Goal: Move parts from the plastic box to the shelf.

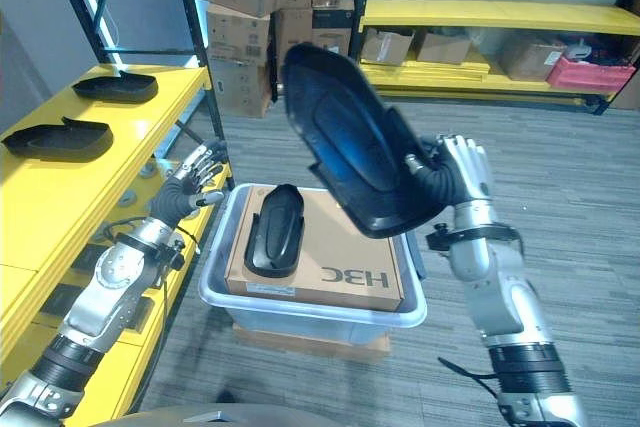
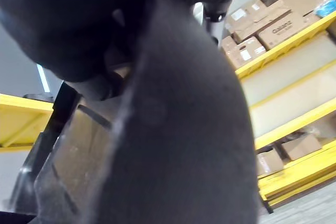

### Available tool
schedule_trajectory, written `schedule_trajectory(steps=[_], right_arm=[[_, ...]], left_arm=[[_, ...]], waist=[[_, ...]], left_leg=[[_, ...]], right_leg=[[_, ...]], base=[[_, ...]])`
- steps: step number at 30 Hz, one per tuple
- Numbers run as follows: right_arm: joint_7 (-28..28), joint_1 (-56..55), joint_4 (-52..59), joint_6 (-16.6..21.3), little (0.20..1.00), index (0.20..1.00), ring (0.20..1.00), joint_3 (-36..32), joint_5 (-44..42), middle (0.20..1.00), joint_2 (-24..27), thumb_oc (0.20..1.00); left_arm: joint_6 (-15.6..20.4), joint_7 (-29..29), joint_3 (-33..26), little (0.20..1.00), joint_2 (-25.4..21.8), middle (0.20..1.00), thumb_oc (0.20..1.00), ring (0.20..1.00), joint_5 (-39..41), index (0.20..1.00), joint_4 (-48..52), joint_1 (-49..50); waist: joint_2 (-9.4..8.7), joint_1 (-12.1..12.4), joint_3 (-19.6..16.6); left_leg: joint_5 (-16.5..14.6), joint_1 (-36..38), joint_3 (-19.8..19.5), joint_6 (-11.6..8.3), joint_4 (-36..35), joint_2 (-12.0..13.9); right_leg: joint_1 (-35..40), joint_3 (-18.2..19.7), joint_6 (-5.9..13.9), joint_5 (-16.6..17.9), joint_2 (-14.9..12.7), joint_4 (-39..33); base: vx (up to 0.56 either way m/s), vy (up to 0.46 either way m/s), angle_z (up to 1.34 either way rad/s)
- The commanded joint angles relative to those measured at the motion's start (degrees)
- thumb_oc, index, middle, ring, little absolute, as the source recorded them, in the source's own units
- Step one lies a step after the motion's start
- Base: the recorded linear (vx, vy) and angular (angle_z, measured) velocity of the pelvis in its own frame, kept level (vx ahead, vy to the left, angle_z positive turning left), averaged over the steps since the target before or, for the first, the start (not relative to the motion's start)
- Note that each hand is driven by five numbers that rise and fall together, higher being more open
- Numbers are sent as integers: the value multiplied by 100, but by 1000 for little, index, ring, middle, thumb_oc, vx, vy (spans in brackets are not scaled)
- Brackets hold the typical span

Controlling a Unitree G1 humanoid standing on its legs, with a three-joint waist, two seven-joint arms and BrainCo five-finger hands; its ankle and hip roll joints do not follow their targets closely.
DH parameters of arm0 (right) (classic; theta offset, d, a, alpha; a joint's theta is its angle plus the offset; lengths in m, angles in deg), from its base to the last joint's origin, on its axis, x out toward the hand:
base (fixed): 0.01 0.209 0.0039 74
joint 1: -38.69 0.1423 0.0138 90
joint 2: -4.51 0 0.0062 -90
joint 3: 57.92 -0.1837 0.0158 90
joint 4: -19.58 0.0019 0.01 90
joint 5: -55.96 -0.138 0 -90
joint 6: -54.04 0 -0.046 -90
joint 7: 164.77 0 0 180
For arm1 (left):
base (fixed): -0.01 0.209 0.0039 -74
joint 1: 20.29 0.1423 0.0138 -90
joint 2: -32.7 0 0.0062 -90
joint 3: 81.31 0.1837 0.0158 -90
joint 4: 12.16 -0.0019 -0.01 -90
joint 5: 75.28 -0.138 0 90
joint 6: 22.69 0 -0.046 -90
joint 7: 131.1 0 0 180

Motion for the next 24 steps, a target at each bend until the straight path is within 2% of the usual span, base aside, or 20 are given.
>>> schedule_trajectory(steps=[1,10,24], right_arm=[[419,638,282,255,200,200,200,-20,17,200,-56,200],[609,825,432,320,200,200,200,454,-77,200,-437,200],[683,995,657,493,200,200,200,1083,-78,200,-596,200]], left_arm=[[140,-194,186,1000,48,1000,1000,1000,266,1000,-343,-642],[140,-453,344,1000,160,1000,1000,1000,307,1000,-441,-751],[160,-518,606,1000,246,1000,1000,1000,724,1000,-552,-812]], waist=[[-193,142,-38],[-163,165,-15],[-157,191,19]], left_leg=[[-992,699,342,-109,-7,321],[-967,654,296,-94,-7,300],[-902,527,226,-115,-7,324]], right_leg=[[99,62,54,-670,-129,56],[64,46,39,-661,-139,95],[-31,-36,27,-653,-141,158]], base=[[0,0,0],[0,0,0],[-1,0,0]])
